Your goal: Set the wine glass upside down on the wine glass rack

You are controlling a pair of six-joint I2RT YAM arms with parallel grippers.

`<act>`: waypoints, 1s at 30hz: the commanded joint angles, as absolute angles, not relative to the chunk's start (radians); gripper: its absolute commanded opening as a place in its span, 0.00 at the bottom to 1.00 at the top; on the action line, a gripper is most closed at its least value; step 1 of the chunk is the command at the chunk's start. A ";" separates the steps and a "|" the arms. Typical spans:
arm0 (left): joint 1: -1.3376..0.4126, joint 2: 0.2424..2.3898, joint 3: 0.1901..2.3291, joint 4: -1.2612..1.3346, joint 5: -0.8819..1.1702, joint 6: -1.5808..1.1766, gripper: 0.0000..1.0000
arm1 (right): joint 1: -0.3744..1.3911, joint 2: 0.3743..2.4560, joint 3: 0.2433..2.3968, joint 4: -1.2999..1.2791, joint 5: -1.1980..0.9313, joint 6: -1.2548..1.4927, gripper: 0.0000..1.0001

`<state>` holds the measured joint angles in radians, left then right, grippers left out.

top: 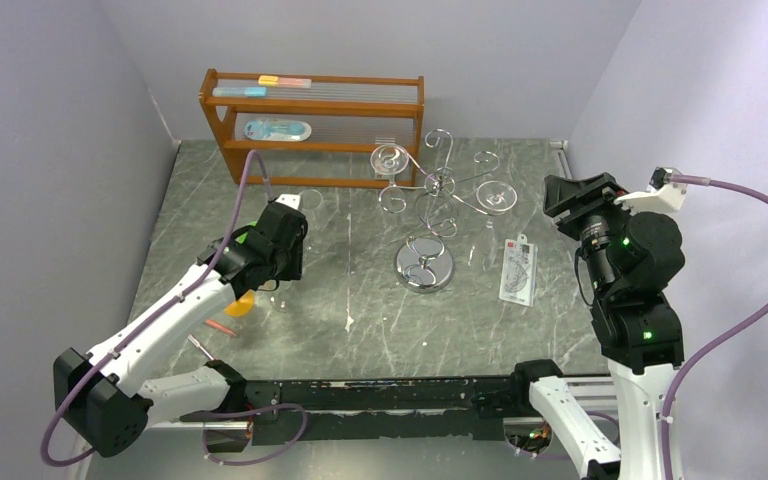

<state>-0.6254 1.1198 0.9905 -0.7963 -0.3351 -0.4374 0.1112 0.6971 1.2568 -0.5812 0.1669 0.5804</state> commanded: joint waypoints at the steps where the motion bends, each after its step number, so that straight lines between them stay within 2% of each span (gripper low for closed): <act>1: -0.621 1.125 0.984 -0.775 -0.324 -0.435 0.36 | 0.105 0.696 1.256 -0.572 0.155 0.590 0.56; 7: -0.620 1.128 1.002 -0.793 -0.264 -0.411 0.07 | 0.105 0.695 1.274 -0.580 0.176 0.603 0.56; 8: -0.620 1.125 1.011 -0.796 -0.248 -0.408 0.05 | 0.106 0.692 1.272 -0.572 0.174 0.605 0.56; 15: -0.620 1.068 1.113 -0.810 -0.178 -0.391 0.05 | 0.106 0.674 1.261 -0.465 0.120 0.633 0.56; 20: -0.620 1.011 1.208 -0.794 -0.161 -0.392 0.05 | 0.106 0.714 1.286 -0.409 -0.006 0.641 0.55; 30: -0.620 0.878 1.349 -0.569 -0.197 -0.405 0.05 | 0.104 0.772 1.275 -0.235 -0.270 0.763 0.57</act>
<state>-0.6216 0.9218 1.2984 -0.7368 -0.1810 -0.4080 0.1112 0.7597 1.2816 -0.3527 -0.1242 0.6922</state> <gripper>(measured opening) 0.164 0.564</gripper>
